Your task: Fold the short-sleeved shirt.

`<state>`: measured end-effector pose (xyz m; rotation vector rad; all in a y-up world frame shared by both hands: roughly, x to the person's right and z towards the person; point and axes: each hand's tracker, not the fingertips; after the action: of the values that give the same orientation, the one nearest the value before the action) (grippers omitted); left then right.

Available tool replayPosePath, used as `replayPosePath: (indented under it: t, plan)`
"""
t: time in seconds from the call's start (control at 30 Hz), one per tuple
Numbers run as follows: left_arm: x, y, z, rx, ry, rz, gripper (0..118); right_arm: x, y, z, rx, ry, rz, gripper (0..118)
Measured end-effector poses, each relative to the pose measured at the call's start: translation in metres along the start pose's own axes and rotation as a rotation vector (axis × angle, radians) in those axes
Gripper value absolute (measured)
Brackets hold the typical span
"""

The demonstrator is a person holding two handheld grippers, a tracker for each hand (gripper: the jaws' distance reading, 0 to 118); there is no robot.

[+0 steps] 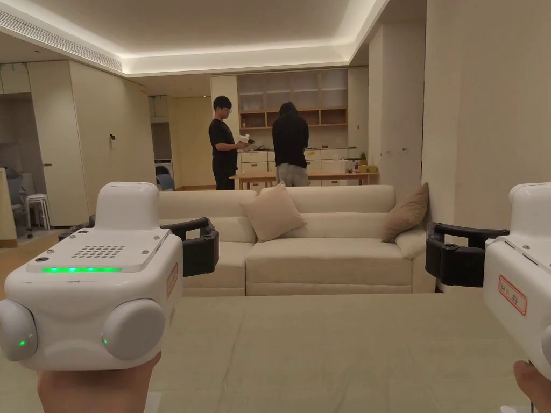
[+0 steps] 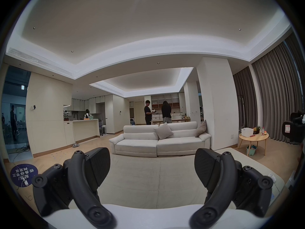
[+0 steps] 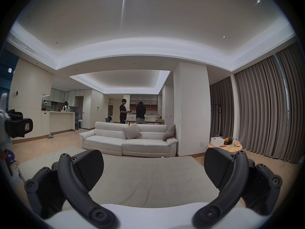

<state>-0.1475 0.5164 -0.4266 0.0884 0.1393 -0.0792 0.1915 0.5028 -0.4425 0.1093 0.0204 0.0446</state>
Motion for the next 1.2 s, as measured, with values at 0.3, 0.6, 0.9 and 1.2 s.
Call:
replayPosePath:
  t: [0.3,0.6,0.9,1.2]
  plan:
    - [0.004,-0.055,-0.065,-0.187,-0.005,-0.003,115,-0.012,-0.046,-0.054,-0.162,-0.025,0.066,118]
    - [0.032,-0.296,-0.190,-0.724,-0.102,0.102,116,-0.014,-0.281,-0.182,-0.725,0.049,-0.007,118]
    - [0.071,-0.470,-0.214,-1.100,-0.078,0.048,115,-0.008,-0.464,-0.204,-1.164,-0.020,-0.044,118]
    - [0.068,-0.467,-0.202,-0.999,-0.079,0.064,117,-0.008,-0.461,-0.186,-1.003,0.014,-0.013,118]
